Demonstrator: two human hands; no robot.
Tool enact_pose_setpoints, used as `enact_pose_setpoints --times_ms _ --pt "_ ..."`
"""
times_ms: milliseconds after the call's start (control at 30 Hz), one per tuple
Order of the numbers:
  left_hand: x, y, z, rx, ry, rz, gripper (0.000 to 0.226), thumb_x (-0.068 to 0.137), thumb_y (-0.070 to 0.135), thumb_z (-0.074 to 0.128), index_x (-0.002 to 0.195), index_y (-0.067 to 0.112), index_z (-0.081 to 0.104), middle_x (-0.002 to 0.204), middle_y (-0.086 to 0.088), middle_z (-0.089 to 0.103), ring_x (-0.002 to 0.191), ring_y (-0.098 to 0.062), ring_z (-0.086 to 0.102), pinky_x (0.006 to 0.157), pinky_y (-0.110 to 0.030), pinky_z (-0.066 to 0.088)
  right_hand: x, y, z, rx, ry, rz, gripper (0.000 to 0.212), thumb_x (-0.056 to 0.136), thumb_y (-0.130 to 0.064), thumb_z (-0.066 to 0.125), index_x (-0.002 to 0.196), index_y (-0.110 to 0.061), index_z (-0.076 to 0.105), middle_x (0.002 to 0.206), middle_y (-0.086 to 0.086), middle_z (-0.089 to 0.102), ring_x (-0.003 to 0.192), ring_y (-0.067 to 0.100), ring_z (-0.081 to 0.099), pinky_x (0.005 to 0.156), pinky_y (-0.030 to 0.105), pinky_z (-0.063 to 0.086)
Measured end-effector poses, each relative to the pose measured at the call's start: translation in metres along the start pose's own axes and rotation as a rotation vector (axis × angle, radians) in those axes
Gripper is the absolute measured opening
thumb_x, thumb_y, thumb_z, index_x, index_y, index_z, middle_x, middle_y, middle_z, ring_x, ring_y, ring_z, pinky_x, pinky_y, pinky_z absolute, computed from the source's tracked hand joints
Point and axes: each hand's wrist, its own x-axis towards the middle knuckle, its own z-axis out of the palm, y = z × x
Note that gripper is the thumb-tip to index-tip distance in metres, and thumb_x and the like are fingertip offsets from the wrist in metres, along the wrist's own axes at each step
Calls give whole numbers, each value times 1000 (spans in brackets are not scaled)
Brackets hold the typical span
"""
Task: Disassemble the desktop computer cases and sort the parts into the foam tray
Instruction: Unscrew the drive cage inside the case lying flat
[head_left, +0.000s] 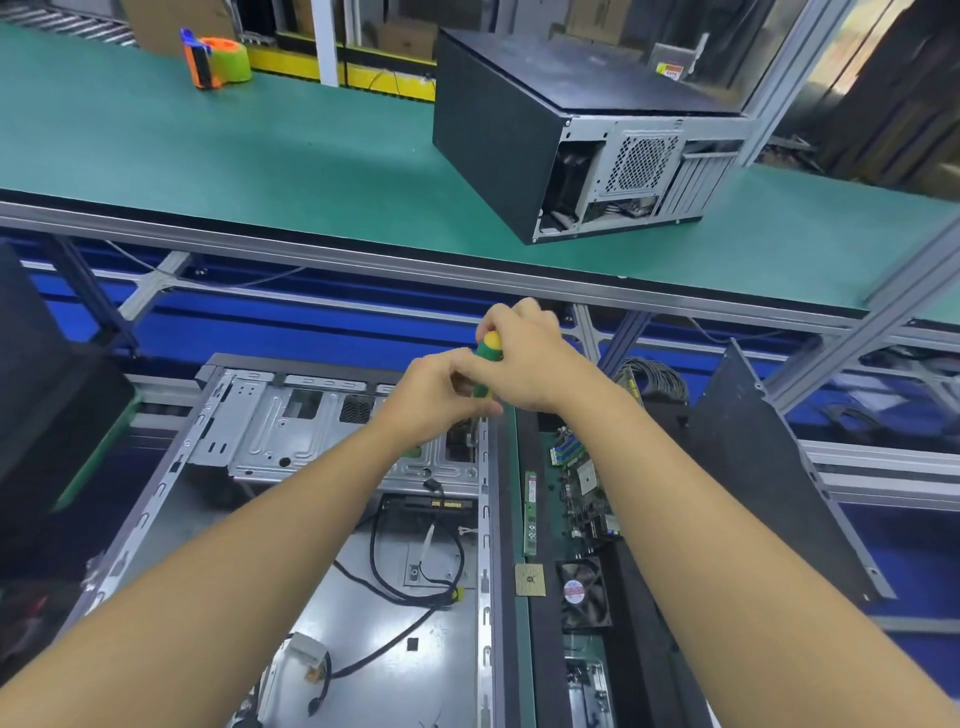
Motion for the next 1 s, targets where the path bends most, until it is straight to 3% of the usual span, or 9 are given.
enact_pose_setpoints --times_ms 67,167,300,400,500,600,667,833,1000 --pt "1 4 5 63 35 -11 39 69 32 91 96 21 64 77 1 61 63 -4 46 64 -28 44 0 -1 2 -56 135 55 43 91 -53 63 108 -15 51 109 6 45 100 27 44 77 38 41" --pt "3 6 7 119 38 -13 45 70 33 89 98 12 61 89 -9 64 70 -14 49 70 -39 48 1 -4 2 1 193 23 31 88 -36 71 104 -14 57 101 5 54 93 26 50 65 33 36" --pt "-2 1 -5 -78 -96 -4 30 87 14 77 114 13 63 108 0 71 102 -14 66 92 -35 53 1 -10 -8 -31 90 -36 23 94 -20 67 116 -21 65 111 4 44 97 23 51 77 33 43" --pt "-2 1 -8 -70 -121 -8 31 89 5 73 119 10 67 111 -2 74 109 -13 68 100 -37 52 0 -11 -16 -53 -9 -22 27 93 -7 61 116 -20 65 116 3 41 101 26 56 87 41 52" --pt "0 4 -8 -9 -73 -3 29 82 9 81 107 18 70 96 10 75 94 -2 69 88 -27 56 0 -10 -19 -37 -75 -11 26 91 -8 61 113 -22 64 124 5 43 103 27 56 88 45 53" --pt "1 4 -2 89 38 0 35 71 20 89 77 29 56 65 17 59 59 4 53 59 -11 41 1 -8 -13 -2 -40 68 35 91 -42 64 118 -24 56 122 4 41 104 28 50 81 42 49" --pt "1 7 2 88 53 -13 36 68 24 92 76 30 57 69 11 55 59 1 49 58 -12 41 4 -7 -5 -91 74 139 39 93 -51 60 110 -16 52 116 5 46 97 30 52 69 37 43" --pt "3 19 0 129 -106 49 23 79 26 84 84 36 63 96 1 65 86 -17 63 76 -32 53 10 -10 3 -59 143 89 14 94 -20 63 104 -11 63 116 7 54 98 28 58 71 35 46" --pt "-3 13 -14 -16 -163 -7 24 90 8 72 92 32 67 94 15 74 96 -4 69 93 -31 54 6 -12 -6 85 -82 -10 41 88 2 55 118 -25 59 122 -3 54 119 25 39 80 35 43"
